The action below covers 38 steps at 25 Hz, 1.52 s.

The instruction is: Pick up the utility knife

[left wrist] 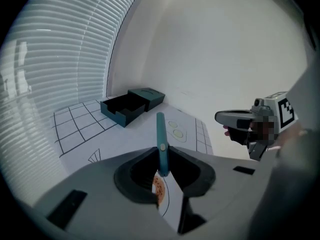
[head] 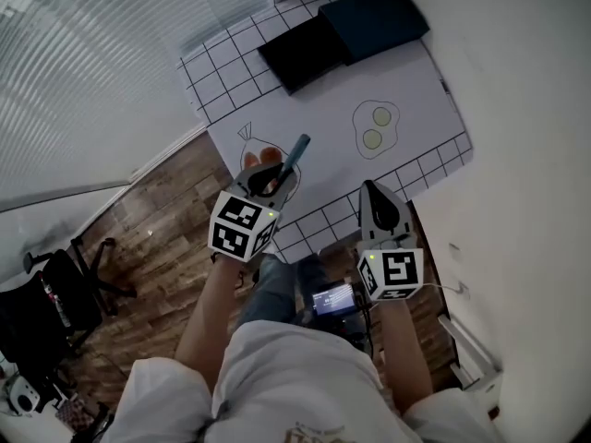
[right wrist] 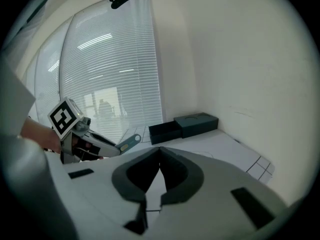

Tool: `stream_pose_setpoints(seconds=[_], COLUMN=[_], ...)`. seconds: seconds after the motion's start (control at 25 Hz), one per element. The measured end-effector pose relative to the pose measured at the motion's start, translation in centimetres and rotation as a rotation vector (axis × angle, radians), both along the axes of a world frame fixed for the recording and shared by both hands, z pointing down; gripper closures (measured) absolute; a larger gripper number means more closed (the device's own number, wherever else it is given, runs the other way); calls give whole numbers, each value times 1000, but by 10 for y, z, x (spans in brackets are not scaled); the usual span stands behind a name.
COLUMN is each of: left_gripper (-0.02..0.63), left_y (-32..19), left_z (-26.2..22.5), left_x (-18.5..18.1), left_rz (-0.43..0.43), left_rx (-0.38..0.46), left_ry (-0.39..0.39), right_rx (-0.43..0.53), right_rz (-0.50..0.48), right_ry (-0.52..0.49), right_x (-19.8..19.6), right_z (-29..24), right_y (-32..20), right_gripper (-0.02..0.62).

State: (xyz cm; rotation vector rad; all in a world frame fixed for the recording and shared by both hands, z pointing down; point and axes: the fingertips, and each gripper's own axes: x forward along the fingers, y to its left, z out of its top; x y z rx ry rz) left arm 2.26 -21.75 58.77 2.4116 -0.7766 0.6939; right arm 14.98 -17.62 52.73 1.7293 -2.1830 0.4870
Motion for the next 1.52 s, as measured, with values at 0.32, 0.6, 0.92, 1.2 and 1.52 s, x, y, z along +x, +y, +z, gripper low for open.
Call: stream_pose_setpoints(seconds=[0.32,0.6,0.92,1.2,1.52], left_gripper=[532,532,532,532,532], left_y=[8,18,26,36,46], left_z=[-60,-104,-148,-203,-249], left_x=[-16,-35,-39,-40,-40], left_rz=[-91,-170,-198,-212,-227], left_rx=[92,183,270,371,465], left_ry=[85,127,160,211,264], right_rx=[78,158,250,301,372], right_rz=[-34,-47,-77,-99,-98], right_ry=[19,2,16,5,-55], right_x=[0,-6,-6,-12,-16], right_z=[-41,-83,-124,-154,-195], right_y=[-6,-5,-7,4,9], right_gripper=[589,589,589,589,589])
